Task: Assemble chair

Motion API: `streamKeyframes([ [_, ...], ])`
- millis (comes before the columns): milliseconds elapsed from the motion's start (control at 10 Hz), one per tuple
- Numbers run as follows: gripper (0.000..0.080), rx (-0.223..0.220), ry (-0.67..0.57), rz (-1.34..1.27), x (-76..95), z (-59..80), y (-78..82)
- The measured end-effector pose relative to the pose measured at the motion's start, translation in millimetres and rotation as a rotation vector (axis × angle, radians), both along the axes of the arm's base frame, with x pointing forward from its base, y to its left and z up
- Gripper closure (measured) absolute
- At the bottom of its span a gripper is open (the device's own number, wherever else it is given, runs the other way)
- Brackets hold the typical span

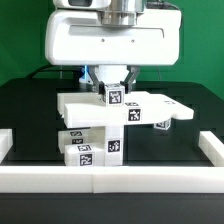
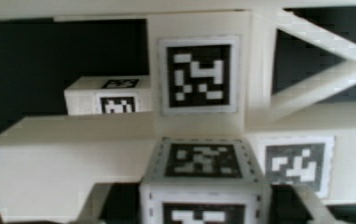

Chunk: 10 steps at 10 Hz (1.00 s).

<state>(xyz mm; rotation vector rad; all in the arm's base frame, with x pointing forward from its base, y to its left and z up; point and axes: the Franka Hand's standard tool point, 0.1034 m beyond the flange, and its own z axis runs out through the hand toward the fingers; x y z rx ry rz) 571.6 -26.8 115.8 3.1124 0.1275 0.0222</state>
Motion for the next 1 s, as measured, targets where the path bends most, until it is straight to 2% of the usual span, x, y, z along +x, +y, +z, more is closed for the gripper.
streamKeyframes([
  [1000,0.0512,0.011,-0.016,-0.647,-0.1,-0.4,1.5],
])
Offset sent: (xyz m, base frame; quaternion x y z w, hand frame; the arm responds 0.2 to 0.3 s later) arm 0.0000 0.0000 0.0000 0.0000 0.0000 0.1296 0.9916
